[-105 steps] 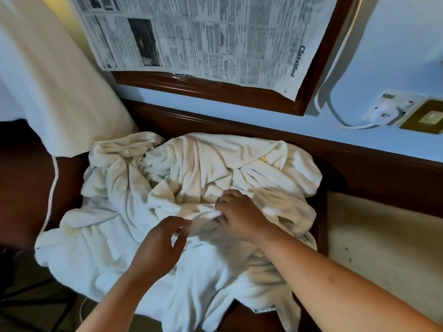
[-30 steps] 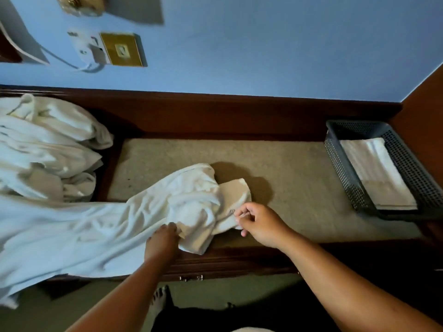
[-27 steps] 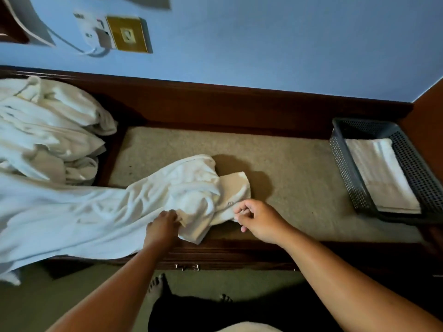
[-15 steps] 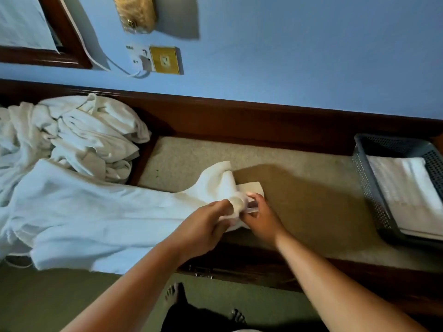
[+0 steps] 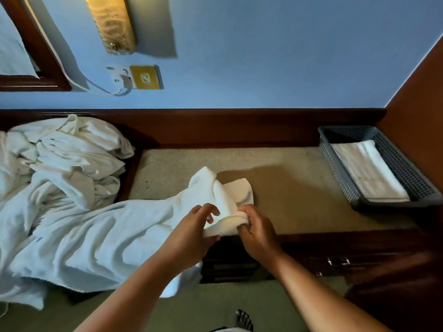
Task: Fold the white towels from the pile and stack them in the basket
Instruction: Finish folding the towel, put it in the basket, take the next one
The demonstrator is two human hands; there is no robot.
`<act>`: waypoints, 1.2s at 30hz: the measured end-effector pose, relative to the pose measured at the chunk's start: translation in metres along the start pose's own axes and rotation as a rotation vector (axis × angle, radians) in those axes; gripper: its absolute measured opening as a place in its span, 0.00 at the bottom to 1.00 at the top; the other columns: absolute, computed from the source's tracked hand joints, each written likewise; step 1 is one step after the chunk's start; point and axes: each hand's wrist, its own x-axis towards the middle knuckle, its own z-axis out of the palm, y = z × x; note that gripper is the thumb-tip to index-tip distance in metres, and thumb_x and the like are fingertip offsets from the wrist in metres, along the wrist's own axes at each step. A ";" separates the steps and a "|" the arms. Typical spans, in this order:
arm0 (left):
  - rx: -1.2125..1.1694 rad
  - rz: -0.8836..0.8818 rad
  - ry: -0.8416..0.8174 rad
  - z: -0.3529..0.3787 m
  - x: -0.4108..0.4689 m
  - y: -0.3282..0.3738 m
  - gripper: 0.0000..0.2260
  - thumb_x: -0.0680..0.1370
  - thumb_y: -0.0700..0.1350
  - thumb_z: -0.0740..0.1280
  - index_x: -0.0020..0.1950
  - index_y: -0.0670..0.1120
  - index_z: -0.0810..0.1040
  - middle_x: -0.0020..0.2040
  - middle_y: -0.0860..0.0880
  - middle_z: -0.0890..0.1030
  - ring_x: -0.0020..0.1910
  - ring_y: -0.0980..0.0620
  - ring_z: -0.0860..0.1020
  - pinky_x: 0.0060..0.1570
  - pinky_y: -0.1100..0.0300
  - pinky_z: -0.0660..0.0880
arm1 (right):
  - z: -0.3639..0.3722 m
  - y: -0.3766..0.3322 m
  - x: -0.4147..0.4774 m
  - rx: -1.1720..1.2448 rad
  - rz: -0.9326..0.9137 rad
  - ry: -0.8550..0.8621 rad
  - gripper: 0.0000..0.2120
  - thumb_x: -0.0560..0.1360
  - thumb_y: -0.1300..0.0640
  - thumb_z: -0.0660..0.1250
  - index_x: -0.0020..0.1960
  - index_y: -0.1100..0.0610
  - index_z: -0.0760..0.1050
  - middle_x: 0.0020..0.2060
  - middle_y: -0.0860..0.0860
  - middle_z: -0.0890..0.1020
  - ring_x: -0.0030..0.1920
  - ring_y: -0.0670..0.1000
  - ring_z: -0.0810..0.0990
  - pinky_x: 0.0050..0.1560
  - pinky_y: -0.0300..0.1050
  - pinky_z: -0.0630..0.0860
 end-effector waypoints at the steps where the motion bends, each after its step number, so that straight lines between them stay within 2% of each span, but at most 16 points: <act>1: -0.008 -0.085 -0.013 0.001 -0.006 -0.009 0.15 0.76 0.45 0.74 0.57 0.58 0.74 0.51 0.62 0.75 0.43 0.60 0.76 0.38 0.72 0.70 | 0.004 -0.004 -0.008 -0.025 0.002 0.069 0.11 0.73 0.54 0.59 0.50 0.56 0.76 0.43 0.45 0.79 0.42 0.45 0.77 0.41 0.41 0.71; 3: -0.006 -0.170 -0.037 0.007 -0.018 -0.029 0.07 0.77 0.45 0.73 0.48 0.55 0.76 0.45 0.58 0.79 0.38 0.59 0.77 0.35 0.68 0.71 | 0.006 -0.014 -0.022 -0.079 -0.019 0.178 0.14 0.72 0.56 0.58 0.52 0.59 0.77 0.45 0.47 0.79 0.43 0.46 0.77 0.42 0.39 0.71; 4: 0.003 -0.186 -0.036 0.010 -0.026 -0.038 0.07 0.78 0.44 0.72 0.43 0.54 0.77 0.40 0.56 0.79 0.37 0.59 0.76 0.35 0.67 0.70 | 0.004 -0.021 -0.029 -0.081 -0.003 0.232 0.15 0.71 0.56 0.58 0.53 0.59 0.77 0.45 0.48 0.80 0.44 0.47 0.78 0.43 0.39 0.72; 7: -0.022 -0.123 -0.030 0.021 -0.042 -0.051 0.15 0.81 0.46 0.68 0.34 0.50 0.71 0.31 0.52 0.74 0.32 0.56 0.72 0.35 0.61 0.67 | -0.024 -0.027 -0.054 -0.033 0.147 0.485 0.16 0.70 0.56 0.58 0.53 0.59 0.77 0.47 0.51 0.81 0.48 0.51 0.79 0.50 0.43 0.76; 9: -0.066 0.023 -0.034 0.032 -0.048 -0.034 0.14 0.82 0.47 0.65 0.37 0.47 0.73 0.33 0.50 0.76 0.34 0.51 0.73 0.38 0.57 0.69 | -0.052 -0.019 -0.082 -0.121 0.281 0.707 0.17 0.69 0.55 0.59 0.54 0.59 0.78 0.48 0.53 0.82 0.50 0.55 0.80 0.53 0.47 0.76; 11: -0.151 0.219 -0.063 0.048 -0.051 0.001 0.11 0.83 0.48 0.63 0.43 0.45 0.77 0.38 0.50 0.79 0.39 0.51 0.76 0.41 0.55 0.72 | -0.084 -0.013 -0.117 -0.166 0.463 0.942 0.19 0.71 0.53 0.59 0.56 0.60 0.78 0.51 0.58 0.83 0.52 0.60 0.80 0.54 0.46 0.73; 14: -0.250 0.434 -0.102 0.063 -0.060 0.063 0.07 0.84 0.43 0.62 0.50 0.45 0.78 0.41 0.53 0.80 0.40 0.55 0.76 0.41 0.61 0.72 | -0.126 -0.018 -0.161 -0.280 0.653 1.150 0.19 0.73 0.50 0.62 0.60 0.58 0.76 0.56 0.60 0.81 0.55 0.62 0.79 0.56 0.51 0.74; 17: -0.340 0.434 -0.026 0.057 -0.062 0.092 0.07 0.84 0.43 0.62 0.48 0.45 0.76 0.33 0.57 0.74 0.35 0.63 0.75 0.37 0.69 0.67 | -0.149 -0.038 -0.177 -0.405 0.577 1.097 0.16 0.72 0.50 0.69 0.57 0.53 0.77 0.56 0.57 0.78 0.53 0.57 0.78 0.54 0.50 0.74; 20: -0.347 0.352 0.094 0.036 -0.057 0.091 0.13 0.84 0.48 0.63 0.39 0.51 0.70 0.29 0.57 0.73 0.29 0.60 0.71 0.29 0.68 0.63 | -0.150 -0.051 -0.181 -0.519 0.470 0.919 0.14 0.68 0.57 0.75 0.52 0.54 0.78 0.52 0.55 0.76 0.48 0.55 0.76 0.50 0.47 0.73; 22: -0.320 0.304 0.217 0.021 -0.052 0.082 0.14 0.83 0.47 0.64 0.37 0.53 0.70 0.30 0.58 0.74 0.28 0.59 0.71 0.27 0.68 0.62 | -0.141 -0.046 -0.186 -0.619 0.331 0.755 0.12 0.67 0.63 0.75 0.49 0.56 0.79 0.50 0.55 0.75 0.45 0.58 0.77 0.46 0.49 0.75; 24: -0.303 0.246 0.312 0.007 -0.050 0.076 0.14 0.83 0.47 0.64 0.37 0.52 0.72 0.28 0.54 0.72 0.27 0.57 0.71 0.25 0.66 0.62 | -0.134 -0.030 -0.194 -0.689 0.276 0.611 0.13 0.66 0.67 0.72 0.48 0.55 0.79 0.49 0.54 0.75 0.43 0.59 0.78 0.41 0.49 0.76; 27: -0.298 0.141 0.444 -0.012 -0.055 0.076 0.13 0.83 0.48 0.64 0.39 0.49 0.75 0.30 0.53 0.73 0.28 0.58 0.71 0.26 0.63 0.64 | -0.136 0.000 -0.210 -0.673 0.378 0.509 0.15 0.65 0.68 0.70 0.48 0.53 0.78 0.50 0.52 0.74 0.43 0.58 0.77 0.42 0.49 0.76; 30: -0.314 -0.013 0.609 -0.029 -0.059 0.065 0.12 0.83 0.50 0.64 0.43 0.47 0.77 0.34 0.51 0.76 0.32 0.59 0.72 0.33 0.58 0.69 | -0.151 0.035 -0.230 -0.695 0.495 0.428 0.14 0.66 0.71 0.71 0.47 0.57 0.80 0.49 0.56 0.76 0.42 0.62 0.79 0.43 0.51 0.76; 32: -0.371 -0.089 0.680 -0.038 -0.061 0.052 0.14 0.82 0.52 0.63 0.43 0.44 0.77 0.34 0.45 0.76 0.33 0.52 0.72 0.35 0.52 0.71 | -0.162 0.052 -0.237 -0.677 0.599 0.380 0.10 0.68 0.72 0.70 0.46 0.59 0.80 0.47 0.59 0.76 0.42 0.65 0.79 0.42 0.52 0.76; 34: -0.357 -0.164 0.721 -0.039 -0.072 0.047 0.15 0.82 0.52 0.63 0.42 0.43 0.75 0.34 0.44 0.74 0.31 0.51 0.70 0.34 0.52 0.69 | -0.168 0.056 -0.236 -0.566 0.652 0.368 0.11 0.71 0.72 0.67 0.44 0.56 0.79 0.46 0.58 0.78 0.43 0.63 0.79 0.42 0.49 0.74; 36: -0.317 -0.219 0.705 -0.030 -0.085 0.052 0.13 0.83 0.49 0.64 0.43 0.43 0.74 0.34 0.45 0.73 0.30 0.52 0.69 0.33 0.55 0.67 | -0.164 0.045 -0.220 -0.399 0.592 0.356 0.15 0.72 0.71 0.65 0.45 0.52 0.79 0.44 0.53 0.81 0.44 0.57 0.81 0.44 0.46 0.74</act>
